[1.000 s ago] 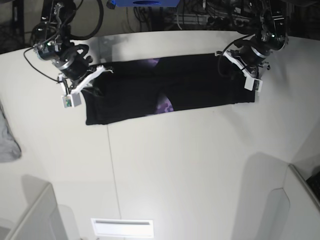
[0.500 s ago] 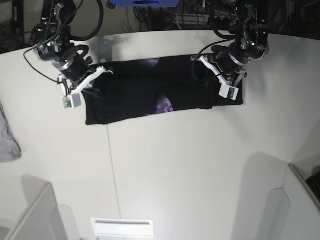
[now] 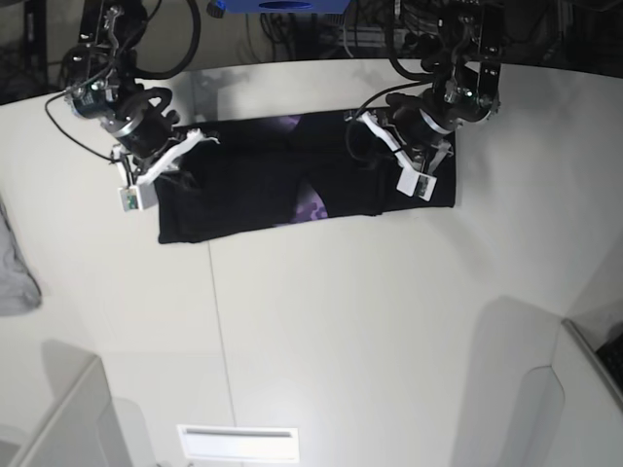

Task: Fold the T-shirt properly
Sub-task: 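Fold the strip end with the left gripper toward the right gripper, then release the folded end and raise the left gripper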

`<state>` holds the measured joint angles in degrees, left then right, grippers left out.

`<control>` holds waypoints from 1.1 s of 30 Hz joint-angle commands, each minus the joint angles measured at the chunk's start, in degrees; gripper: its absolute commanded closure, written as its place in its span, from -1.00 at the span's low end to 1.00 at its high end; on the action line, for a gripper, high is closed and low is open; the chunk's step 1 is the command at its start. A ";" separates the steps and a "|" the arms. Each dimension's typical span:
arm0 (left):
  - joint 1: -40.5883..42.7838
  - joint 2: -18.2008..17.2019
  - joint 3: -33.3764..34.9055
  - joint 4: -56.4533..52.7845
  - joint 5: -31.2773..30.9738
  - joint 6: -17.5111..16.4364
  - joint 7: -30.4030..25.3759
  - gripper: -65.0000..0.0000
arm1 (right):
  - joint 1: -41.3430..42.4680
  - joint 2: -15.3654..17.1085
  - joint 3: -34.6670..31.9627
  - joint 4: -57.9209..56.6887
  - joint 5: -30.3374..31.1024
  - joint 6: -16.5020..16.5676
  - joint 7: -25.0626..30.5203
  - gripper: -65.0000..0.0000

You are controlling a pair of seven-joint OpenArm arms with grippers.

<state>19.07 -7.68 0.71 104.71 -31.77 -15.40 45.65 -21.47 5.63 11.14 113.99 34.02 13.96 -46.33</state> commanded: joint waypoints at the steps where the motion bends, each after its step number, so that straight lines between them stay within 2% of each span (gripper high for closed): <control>1: -0.13 -0.01 -0.05 1.10 -1.15 -0.56 -1.21 1.00 | 0.33 0.39 0.25 0.86 0.57 -0.02 1.18 1.00; 7: -0.39 -0.01 -0.05 1.27 -1.15 1.82 -1.21 1.00 | 0.42 0.39 0.25 0.77 0.49 -0.11 1.18 1.00; 10: -2.24 0.17 3.20 1.01 -1.15 2.43 -1.21 1.00 | 0.42 0.31 0.25 0.77 0.49 -0.11 1.18 1.00; 12: -2.76 0.25 5.40 0.83 -1.15 5.60 -1.21 1.00 | 0.51 0.31 0.25 0.77 0.49 -0.11 1.18 1.00; 14: -3.99 0.25 7.77 0.83 -1.15 7.35 -1.21 1.00 | 0.51 0.31 0.25 0.77 0.49 -0.11 1.18 1.00; 33: -6.28 1.92 9.62 -3.74 -1.15 7.62 -1.21 1.00 | 0.77 0.48 0.25 0.77 0.49 -0.11 1.18 1.00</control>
<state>13.34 -6.00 10.24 100.07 -31.99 -7.44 45.47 -21.12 5.65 11.14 113.99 33.82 13.96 -46.39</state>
